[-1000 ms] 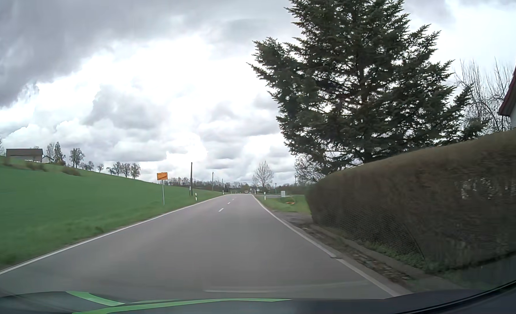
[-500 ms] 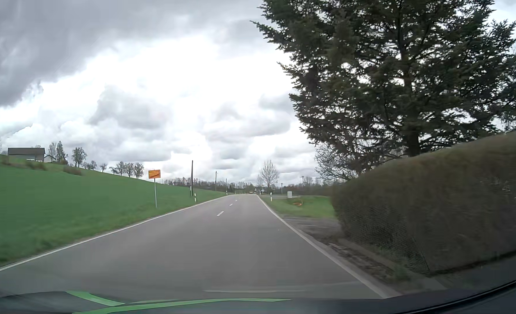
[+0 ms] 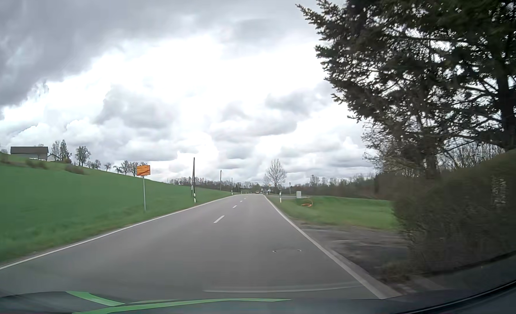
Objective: Follow the waypoints while adhering to traffic rules and regulations
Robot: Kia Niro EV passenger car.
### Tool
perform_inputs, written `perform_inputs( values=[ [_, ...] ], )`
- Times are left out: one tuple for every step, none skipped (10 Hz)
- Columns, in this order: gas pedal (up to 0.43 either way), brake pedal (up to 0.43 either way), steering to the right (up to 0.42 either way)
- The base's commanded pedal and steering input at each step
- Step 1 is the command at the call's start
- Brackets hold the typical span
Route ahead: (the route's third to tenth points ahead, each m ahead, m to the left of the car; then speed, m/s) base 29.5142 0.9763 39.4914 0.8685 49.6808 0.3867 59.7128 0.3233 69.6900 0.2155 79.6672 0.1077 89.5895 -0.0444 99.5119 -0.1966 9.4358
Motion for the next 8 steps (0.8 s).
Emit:
perform_inputs(
  values=[
    [0.39,0.0,-0.005],
    [0.39,0.0,-0.005],
    [0.39,0.0,-0.005],
    [0.39,0.0,-0.005],
    [0.39,0.0,-0.005],
    [0.39,0.0,-0.005],
    [0.39,0.0,-0.005],
    [0.39,0.0,-0.003]
  ],
)
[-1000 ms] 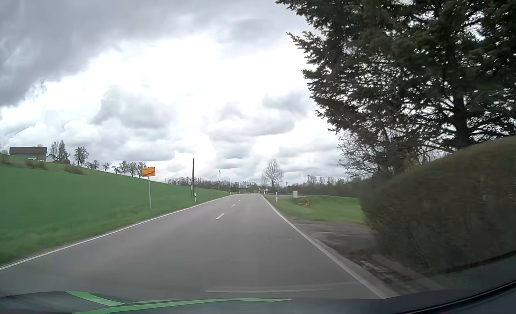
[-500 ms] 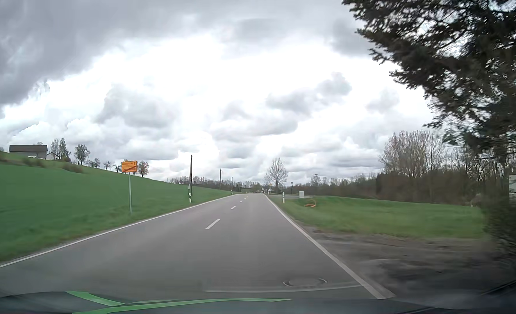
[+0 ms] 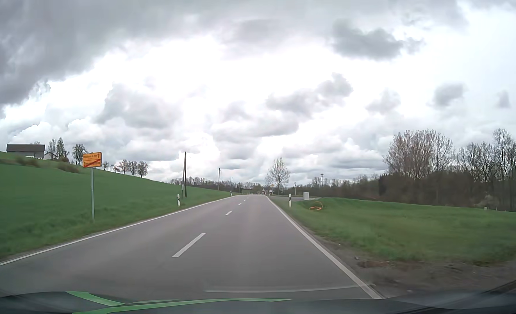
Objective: Follow the waypoints while adhering to traffic rules and regulations
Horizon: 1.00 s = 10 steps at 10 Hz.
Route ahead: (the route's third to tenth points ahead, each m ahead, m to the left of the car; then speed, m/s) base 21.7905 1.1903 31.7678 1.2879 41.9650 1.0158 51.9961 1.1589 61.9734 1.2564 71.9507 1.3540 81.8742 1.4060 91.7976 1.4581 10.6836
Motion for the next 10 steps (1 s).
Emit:
perform_inputs(
  values=[
    [0.39,0.0,0.001],
    [0.39,0.0,0.002],
    [0.39,0.0,0.002],
    [0.39,0.0,0.0],
    [0.39,0.0,-0.005],
    [0.39,0.0,-0.011],
    [0.39,0.0,-0.012],
    [0.39,0.0,-0.011],
    [0.39,0.0,-0.009],
    [0.39,0.0,-0.007]
  ],
)
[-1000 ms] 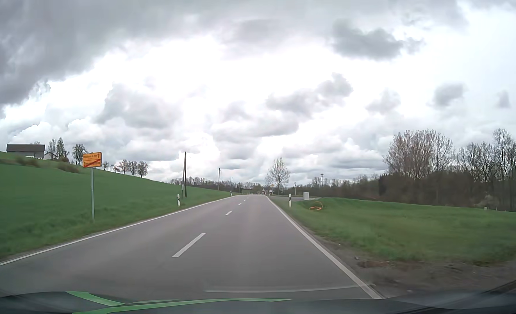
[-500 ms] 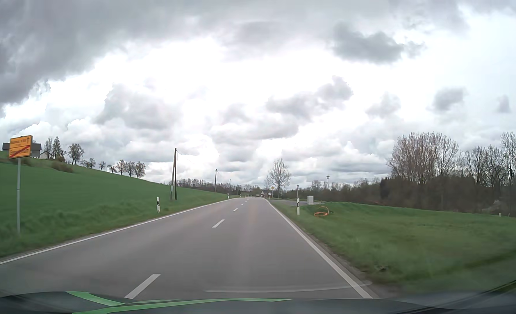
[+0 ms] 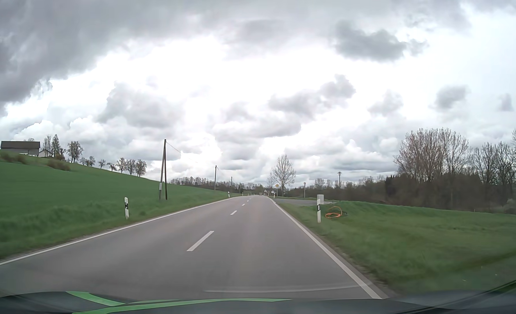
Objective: Follow the waypoints while adhering to traffic rules and regulations
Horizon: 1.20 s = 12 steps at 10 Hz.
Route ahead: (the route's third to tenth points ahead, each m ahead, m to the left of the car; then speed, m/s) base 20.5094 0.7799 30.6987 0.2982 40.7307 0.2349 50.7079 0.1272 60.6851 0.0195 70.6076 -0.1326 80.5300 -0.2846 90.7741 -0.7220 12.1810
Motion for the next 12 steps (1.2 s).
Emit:
perform_inputs(
  values=[
    [0.39,0.0,-0.006],
    [0.39,0.0,-0.006],
    [0.39,0.0,-0.005],
    [0.39,0.0,-0.005],
    [0.39,0.0,-0.003],
    [0.39,0.0,-0.002],
    [0.39,0.0,-0.001],
    [0.39,0.0,-0.001],
    [0.39,0.0,0.0],
    [0.39,0.0,0.001],
    [0.39,0.0,0.003],
    [0.39,0.0,0.004]
  ],
)
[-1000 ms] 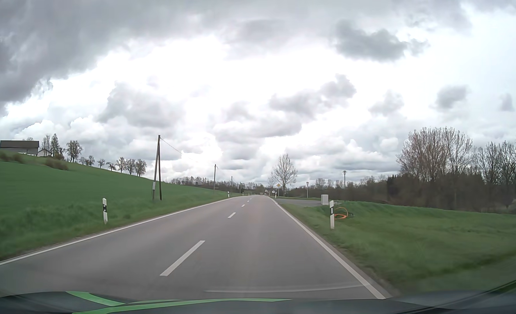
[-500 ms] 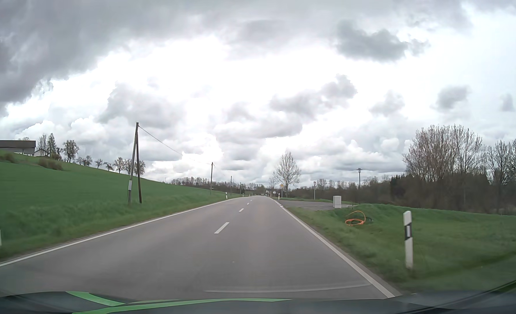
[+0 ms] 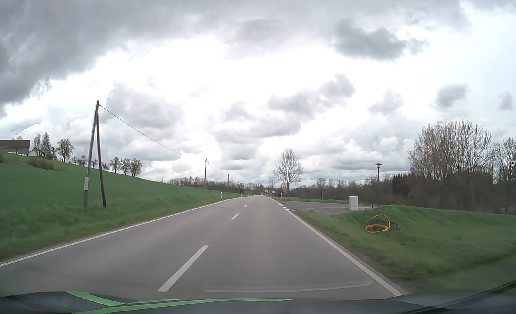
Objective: Follow the waypoints while adhering to traffic rules and regulations
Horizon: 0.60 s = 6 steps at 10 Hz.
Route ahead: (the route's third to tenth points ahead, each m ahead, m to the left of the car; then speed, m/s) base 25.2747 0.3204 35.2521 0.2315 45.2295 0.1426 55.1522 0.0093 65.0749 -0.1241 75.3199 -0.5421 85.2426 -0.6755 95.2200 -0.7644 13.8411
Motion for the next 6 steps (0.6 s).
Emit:
perform_inputs(
  values=[
    [0.39,0.0,0.003],
    [0.39,0.0,0.003],
    [0.39,0.0,0.003],
    [0.39,0.0,0.003],
    [0.39,0.0,0.004],
    [0.39,0.0,0.003]
  ],
)
